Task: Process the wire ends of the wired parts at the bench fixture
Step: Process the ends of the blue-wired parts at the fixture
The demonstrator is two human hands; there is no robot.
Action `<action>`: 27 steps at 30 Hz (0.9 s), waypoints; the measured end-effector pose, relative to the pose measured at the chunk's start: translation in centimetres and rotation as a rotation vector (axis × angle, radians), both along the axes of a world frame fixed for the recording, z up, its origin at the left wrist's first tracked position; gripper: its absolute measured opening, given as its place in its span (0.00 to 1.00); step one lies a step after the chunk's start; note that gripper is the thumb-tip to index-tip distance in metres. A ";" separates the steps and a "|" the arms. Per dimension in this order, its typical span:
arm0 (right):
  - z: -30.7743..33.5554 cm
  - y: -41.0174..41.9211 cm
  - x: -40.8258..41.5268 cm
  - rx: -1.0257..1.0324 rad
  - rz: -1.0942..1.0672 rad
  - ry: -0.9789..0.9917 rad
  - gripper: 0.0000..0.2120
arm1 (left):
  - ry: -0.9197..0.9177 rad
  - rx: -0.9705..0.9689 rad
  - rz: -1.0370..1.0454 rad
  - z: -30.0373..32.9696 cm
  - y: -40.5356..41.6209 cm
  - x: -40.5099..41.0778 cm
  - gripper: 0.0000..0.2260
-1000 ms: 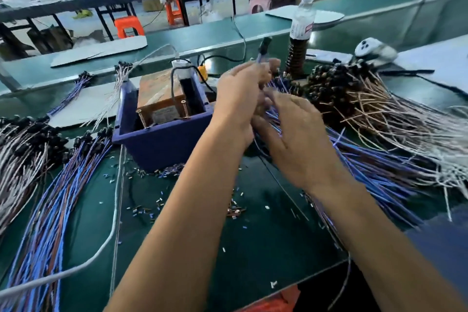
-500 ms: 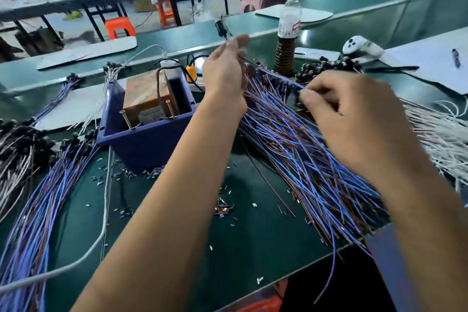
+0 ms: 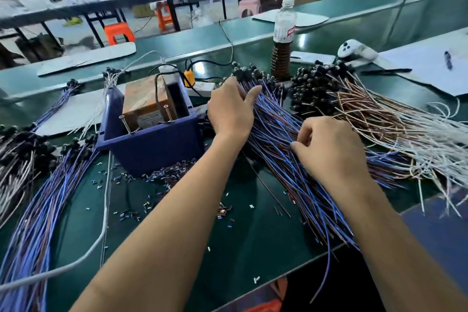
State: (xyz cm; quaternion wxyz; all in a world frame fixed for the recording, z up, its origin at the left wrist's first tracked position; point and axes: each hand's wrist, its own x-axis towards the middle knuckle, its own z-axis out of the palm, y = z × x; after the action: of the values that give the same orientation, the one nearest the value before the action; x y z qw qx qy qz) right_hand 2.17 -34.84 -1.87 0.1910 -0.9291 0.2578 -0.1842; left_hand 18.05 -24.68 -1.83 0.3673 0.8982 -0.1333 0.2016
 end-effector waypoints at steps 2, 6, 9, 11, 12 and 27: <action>0.4 0.6 -0.2 -0.045 0.026 -0.040 0.08 | 0.000 -0.072 -0.052 -0.1 0.4 -0.8 0.22; 1.4 3.1 0.3 -0.109 0.105 -0.215 0.08 | -0.019 -0.200 -0.164 -0.5 2.7 -3.2 0.20; 1.7 7.0 1.5 -0.033 0.219 -0.251 0.06 | -0.105 -0.244 -0.186 -0.8 6.3 -5.4 0.17; 1.3 9.8 2.2 -0.006 0.318 -0.212 0.06 | -0.169 -0.227 -0.157 -1.0 9.4 -6.3 0.17; 1.0 11.3 2.6 0.011 0.373 -0.196 0.06 | -0.190 -0.218 -0.127 -1.2 11.2 -6.6 0.16; -3.6 30.2 10.7 0.078 1.017 0.250 0.13 | 0.145 0.679 0.420 -1.6 32.0 -3.0 0.08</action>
State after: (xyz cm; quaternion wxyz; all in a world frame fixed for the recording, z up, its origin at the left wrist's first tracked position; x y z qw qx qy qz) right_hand 12.88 -4.64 -5.43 0.2585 -0.9439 -0.1984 0.0540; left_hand 15.01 7.30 -3.38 0.0089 0.9880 0.0202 0.1530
